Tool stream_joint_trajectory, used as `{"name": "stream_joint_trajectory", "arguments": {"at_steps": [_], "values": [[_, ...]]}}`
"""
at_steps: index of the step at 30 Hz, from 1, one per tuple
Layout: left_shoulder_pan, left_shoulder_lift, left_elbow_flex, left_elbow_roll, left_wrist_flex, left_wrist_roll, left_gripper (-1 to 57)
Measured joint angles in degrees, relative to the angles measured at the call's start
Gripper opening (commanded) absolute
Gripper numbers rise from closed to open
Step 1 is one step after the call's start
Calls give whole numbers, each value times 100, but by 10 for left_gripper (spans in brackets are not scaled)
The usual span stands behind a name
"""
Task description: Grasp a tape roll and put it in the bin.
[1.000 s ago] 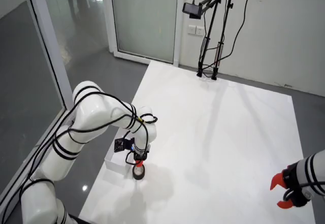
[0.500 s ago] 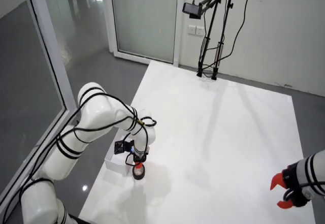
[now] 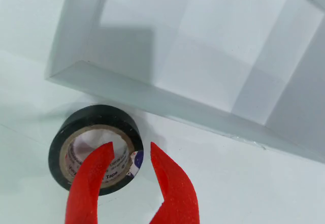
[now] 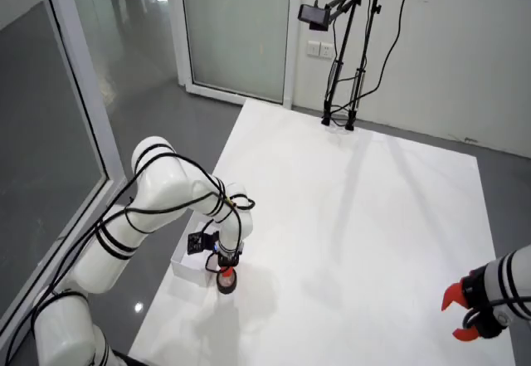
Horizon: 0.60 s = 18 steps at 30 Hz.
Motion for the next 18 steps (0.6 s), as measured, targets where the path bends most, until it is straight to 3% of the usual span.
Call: {"name": "stream_joint_trajectory", "arguments": {"at_steps": [12,18], "values": [[57,84,0,66,-160,-78,155],[70,112,0,94,-226,-97,122]]}}
